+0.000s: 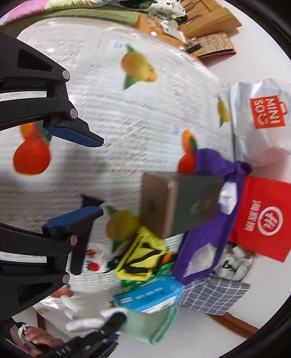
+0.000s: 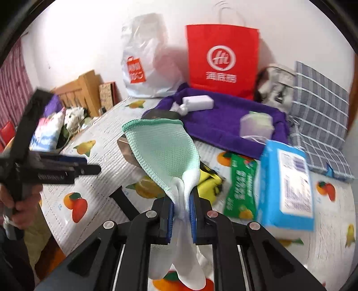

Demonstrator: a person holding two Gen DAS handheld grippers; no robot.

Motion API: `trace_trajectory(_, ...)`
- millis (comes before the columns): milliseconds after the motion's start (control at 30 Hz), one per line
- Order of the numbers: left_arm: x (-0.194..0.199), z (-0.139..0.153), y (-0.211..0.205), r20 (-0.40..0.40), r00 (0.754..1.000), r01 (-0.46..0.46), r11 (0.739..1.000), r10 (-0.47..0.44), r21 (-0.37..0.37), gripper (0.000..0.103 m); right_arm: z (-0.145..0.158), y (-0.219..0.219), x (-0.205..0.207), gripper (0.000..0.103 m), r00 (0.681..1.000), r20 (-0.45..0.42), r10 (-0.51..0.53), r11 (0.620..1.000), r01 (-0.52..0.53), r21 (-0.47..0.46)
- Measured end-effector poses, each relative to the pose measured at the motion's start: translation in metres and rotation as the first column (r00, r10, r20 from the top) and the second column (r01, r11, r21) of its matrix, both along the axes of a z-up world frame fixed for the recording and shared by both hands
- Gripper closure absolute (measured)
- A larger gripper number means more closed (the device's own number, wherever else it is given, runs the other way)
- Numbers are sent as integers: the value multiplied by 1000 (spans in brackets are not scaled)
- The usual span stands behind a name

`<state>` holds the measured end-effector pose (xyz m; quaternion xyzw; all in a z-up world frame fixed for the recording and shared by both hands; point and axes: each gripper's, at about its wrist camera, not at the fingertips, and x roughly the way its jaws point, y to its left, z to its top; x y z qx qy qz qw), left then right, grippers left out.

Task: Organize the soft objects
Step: 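Grasp the green-cuffed white glove with the right tool while the left tool withdraws, then grasp the black watch strap with the left tool while the right tool holds the glove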

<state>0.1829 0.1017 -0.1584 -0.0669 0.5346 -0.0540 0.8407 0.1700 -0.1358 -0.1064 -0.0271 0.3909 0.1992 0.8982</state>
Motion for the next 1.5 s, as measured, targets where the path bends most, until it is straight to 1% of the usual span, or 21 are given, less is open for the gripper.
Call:
trace_trajectory(100,-9,-11,-12,-38,999,15,999,-17,-44,50,0,-18,-12,91,999,-1,-38,999,38,17)
trace_trajectory(200,-18,-20,-23,-61,997,32,994,-39,-108,52,-6,-35,-24,90,998,-18,-65,998,66,20)
trace_trajectory(267,-20,-24,-34,-72,996,40,992,-49,-119,52,-12,-43,-31,90,997,-31,-73,997,74,18)
trace_trajectory(400,-14,-31,-53,-84,996,21,996,-29,-91,52,-25,-59,-44,90,995,-48,-90,996,91,25)
trace_trajectory(567,-3,-30,-67,-40,999,-2,999,1,-40,52,-36,-85,-48,90,988,-79,-134,990,137,42)
trace_trajectory(767,17,-33,-89,-8,1000,2,998,-2,60,50,-50,-100,-47,90,983,-99,-157,987,160,21)
trace_trajectory(867,21,-33,-91,-3,1000,2,998,-2,70,51,-54,-100,-47,90,983,-103,-152,987,156,29)
trace_trajectory(900,21,-32,-91,1,1000,1,997,-1,73,54,-54,-100,-47,90,983,-103,-151,987,155,31)
trace_trajectory(933,20,-32,-90,5,1000,-2,996,2,85,61,-54,-101,-47,90,983,-102,-150,987,154,34)
trace_trajectory(1000,18,-32,-90,12,1000,4,993,-5,114,68,-55,-102,-48,90,984,-103,-149,987,154,41)
trace_trajectory(1133,6,-30,-86,-10,1000,-5,993,6,116,69,-55,-105,-49,90,984,-101,-148,986,154,56)
trace_trajectory(1167,5,-30,-86,-15,1000,-10,993,11,114,69,-55,-106,-49,90,984,-101,-148,986,154,60)
trace_trajectory(1200,4,-30,-87,-25,1000,-13,993,16,113,63,-55,-107,-50,90,984,-101,-148,986,154,64)
trace_trajectory(1233,3,-31,-88,-34,999,-14,994,18,112,50,-55,-108,-50,90,984,-101,-148,986,155,68)
trace_trajectory(1267,1,-31,-90,-42,999,-15,993,19,113,44,-56,-109,-50,90,984,-101,-148,985,156,73)
trace_trajectory(1300,0,-32,-92,-45,999,-13,993,19,117,41,-56,-110,-50,90,984,-101,-148,985,156,75)
trace_trajectory(1367,0,-35,-99,-20,1000,-12,987,15,162,41,-57,-112,-50,90,984,-103,-148,984,156,84)
trace_trajectory(1400,0,-36,-102,-6,1000,-13,984,15,176,44,-57,-113,-50,90,984,-103,-148,984,157,88)
trace_trajectory(1433,1,-35,-104,12,1000,-15,985,13,174,56,-58,-114,-50,90,984,-103,-148,983,158,91)
trace_trajectory(1467,2,-34,-106,27,1000,-15,985,11,172,64,-59,-115,-50,90,983,-104,-151,983,160,90)
trace_trajectory(1500,4,-33,-108,37,999,-9,985,3,174,80,-60,-116,-50,90,982,-104,-156,983,165,85)
